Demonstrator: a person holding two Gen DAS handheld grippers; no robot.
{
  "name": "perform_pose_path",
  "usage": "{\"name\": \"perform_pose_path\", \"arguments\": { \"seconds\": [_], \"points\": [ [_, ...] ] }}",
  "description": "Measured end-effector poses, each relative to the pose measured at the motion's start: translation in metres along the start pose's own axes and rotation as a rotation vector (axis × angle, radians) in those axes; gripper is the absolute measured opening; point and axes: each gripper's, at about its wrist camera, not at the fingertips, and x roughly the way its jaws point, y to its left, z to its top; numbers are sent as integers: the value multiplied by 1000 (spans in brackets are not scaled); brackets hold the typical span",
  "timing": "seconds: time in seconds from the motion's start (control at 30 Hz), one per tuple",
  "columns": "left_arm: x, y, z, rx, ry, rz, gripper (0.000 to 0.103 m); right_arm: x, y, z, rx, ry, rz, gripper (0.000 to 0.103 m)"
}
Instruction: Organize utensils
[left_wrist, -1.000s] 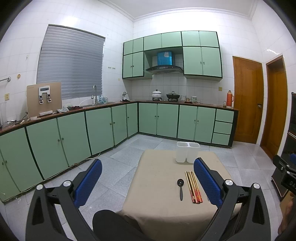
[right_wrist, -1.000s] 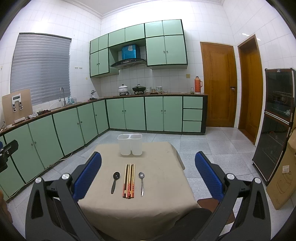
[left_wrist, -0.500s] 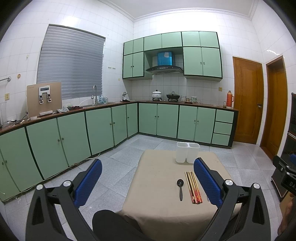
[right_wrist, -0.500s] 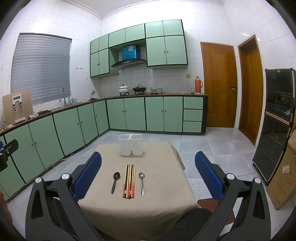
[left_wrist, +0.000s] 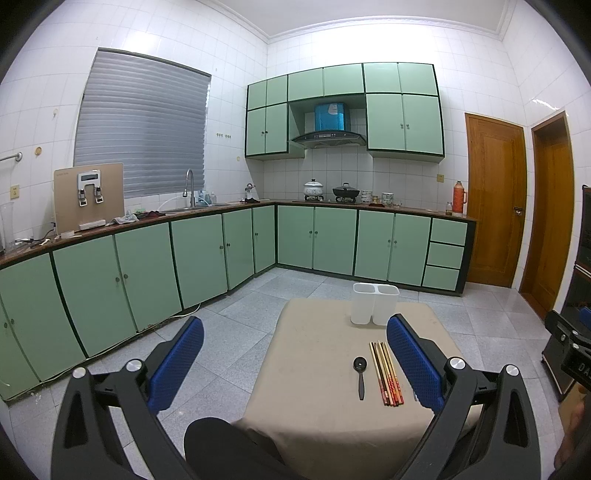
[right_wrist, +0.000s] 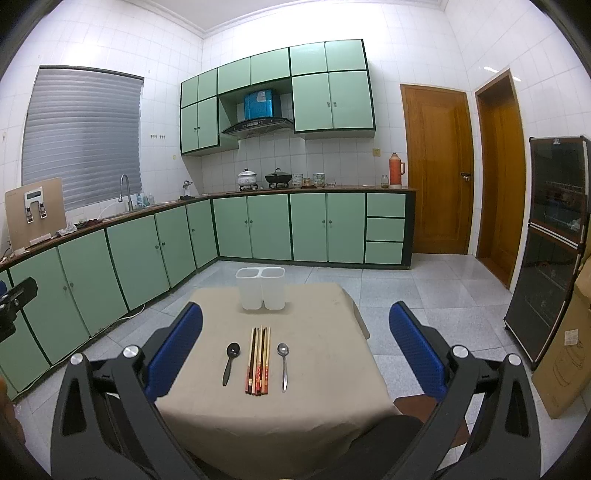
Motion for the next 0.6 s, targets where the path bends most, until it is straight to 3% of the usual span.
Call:
{"name": "perform_pose_path", "arguments": {
  "seconds": [0.6],
  "points": [
    [0, 0, 0, -2, 1, -2, 97, 0, 0, -1, 1, -2, 0, 98]
  ]
}}
